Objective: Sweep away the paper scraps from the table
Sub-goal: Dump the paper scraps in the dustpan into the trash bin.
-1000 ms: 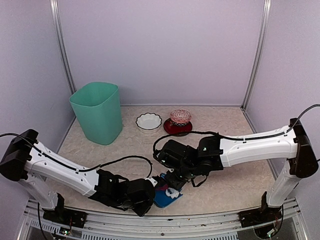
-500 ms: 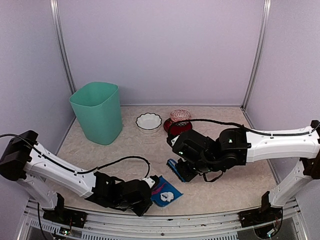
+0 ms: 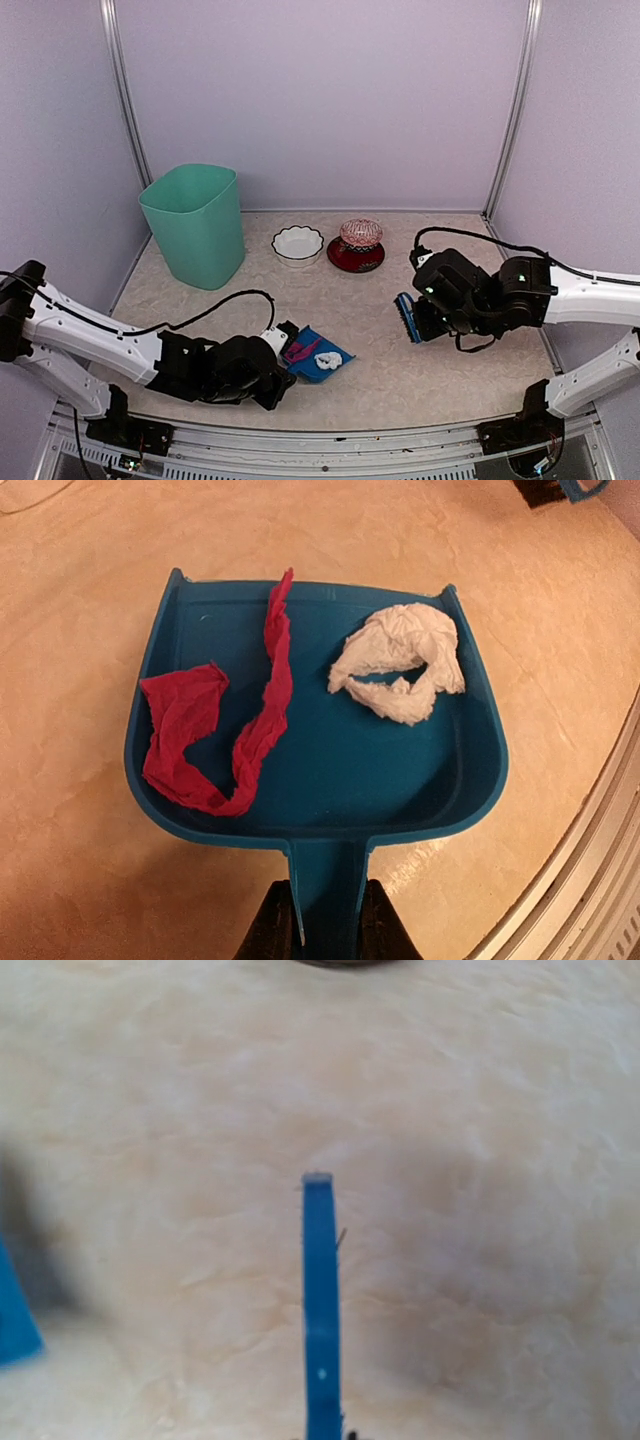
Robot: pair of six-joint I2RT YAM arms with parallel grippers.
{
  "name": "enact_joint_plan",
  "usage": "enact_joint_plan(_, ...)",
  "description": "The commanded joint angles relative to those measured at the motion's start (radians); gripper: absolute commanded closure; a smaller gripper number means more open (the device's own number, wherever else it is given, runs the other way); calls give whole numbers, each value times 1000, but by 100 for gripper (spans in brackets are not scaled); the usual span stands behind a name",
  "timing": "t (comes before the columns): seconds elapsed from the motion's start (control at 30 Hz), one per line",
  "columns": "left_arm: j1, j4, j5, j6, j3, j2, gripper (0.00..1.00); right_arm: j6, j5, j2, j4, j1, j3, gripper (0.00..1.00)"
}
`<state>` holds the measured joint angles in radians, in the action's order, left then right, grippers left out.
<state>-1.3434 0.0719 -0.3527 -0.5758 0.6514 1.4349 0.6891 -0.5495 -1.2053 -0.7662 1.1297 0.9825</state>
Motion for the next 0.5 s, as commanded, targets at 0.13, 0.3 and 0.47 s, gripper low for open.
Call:
enact_joint_plan(0.13, 116, 56, -78, 126, 120, -135, 100, -20, 106, 114, 203, -171, -145, 100)
enact_joint_plan(0.3, 203, 121, -57, 176, 220, -193, 100, -53, 154, 111, 270, -240, -166, 100)
enact_joint_plan(0.47, 273, 194, -53, 242, 345, -225, 100, -72, 184, 85, 327, -274, -181, 100)
